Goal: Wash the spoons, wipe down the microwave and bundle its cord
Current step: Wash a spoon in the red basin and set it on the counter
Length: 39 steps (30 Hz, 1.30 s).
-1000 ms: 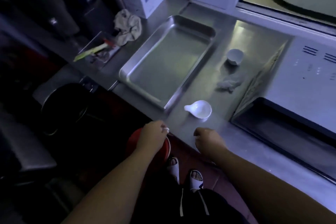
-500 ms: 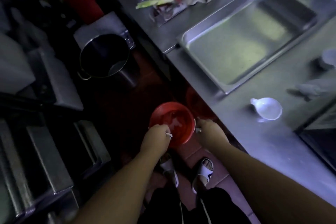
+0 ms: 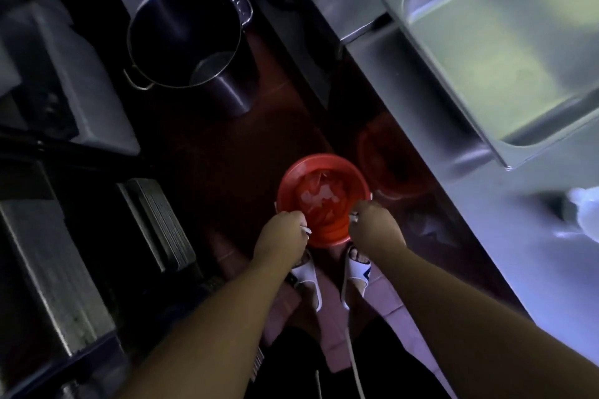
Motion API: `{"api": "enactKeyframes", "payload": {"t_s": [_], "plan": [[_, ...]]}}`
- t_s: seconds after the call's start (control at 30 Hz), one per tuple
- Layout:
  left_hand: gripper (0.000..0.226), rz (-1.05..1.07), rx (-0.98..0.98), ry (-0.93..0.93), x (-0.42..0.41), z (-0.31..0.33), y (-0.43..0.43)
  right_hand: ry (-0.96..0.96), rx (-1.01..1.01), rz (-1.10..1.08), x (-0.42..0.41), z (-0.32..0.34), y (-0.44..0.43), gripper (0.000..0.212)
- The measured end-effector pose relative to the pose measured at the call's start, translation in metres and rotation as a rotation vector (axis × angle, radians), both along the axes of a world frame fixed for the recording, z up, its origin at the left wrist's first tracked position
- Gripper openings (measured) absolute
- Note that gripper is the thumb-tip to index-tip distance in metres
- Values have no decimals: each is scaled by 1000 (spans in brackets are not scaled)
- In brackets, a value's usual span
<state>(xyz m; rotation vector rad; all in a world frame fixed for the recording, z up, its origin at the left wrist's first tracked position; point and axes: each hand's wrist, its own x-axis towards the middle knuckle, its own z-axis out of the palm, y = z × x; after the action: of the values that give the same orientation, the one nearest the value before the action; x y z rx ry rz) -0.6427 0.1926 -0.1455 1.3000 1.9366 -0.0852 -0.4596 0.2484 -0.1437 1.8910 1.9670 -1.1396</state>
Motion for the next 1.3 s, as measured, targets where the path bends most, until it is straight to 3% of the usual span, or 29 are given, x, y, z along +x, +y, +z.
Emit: {"api": "enactKeyframes", "payload": {"t_s": [0.5,0.63,0.77,0.93,1.1,1.3], "plan": [[22,9,-48,-64,12,-182,31,-92,-101,-59,-10,-193,31,28],[29,-44,-37,-74,7,-213,44,-82,-38,-29,-18,-221,34,19],[34,28,-11,-60,7,-230,46,-88,-28,-70,-23,-233,38,33],[49,17,-58,-28,15,-216,41,-70,-85,-105,-19,-217,32,42],[51,-18,-119,5,18,-171,36,-125,-164,-110,-15,-174,25,65],[46,-96,-104,71,14,-90,26,-153,-166,-87,-12,-99,12,49]]}}
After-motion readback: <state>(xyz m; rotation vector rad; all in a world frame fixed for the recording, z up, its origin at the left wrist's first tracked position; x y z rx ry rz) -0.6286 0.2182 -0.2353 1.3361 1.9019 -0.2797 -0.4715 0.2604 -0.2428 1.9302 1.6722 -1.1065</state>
